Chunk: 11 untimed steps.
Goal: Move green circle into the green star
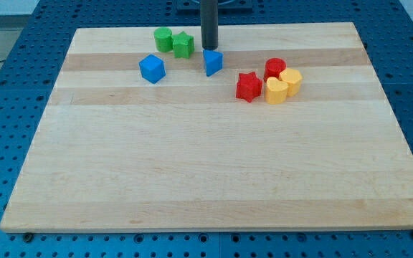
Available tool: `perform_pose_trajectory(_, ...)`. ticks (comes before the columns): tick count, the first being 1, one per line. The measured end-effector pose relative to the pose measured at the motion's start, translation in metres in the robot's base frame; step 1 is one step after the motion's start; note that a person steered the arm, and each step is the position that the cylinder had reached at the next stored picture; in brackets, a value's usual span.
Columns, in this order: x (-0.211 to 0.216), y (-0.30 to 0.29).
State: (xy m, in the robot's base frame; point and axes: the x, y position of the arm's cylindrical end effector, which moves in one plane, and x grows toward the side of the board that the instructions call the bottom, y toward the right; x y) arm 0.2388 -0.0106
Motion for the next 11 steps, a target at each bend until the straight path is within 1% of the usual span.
perform_pose_trajectory(1,-0.036,-0.034)
perform_pose_trajectory(2,-0.001,-0.041)
perform_pose_trajectory(3,0.007,-0.049)
perform_pose_trajectory(4,-0.043,-0.017)
perform_pose_trajectory(5,-0.046,-0.04)
perform_pose_trajectory(7,-0.036,-0.123)
perform_pose_trajectory(8,0.015,-0.113)
perform_pose_trajectory(9,0.005,-0.129)
perform_pose_trajectory(10,-0.019,-0.101)
perform_pose_trajectory(11,-0.007,-0.022)
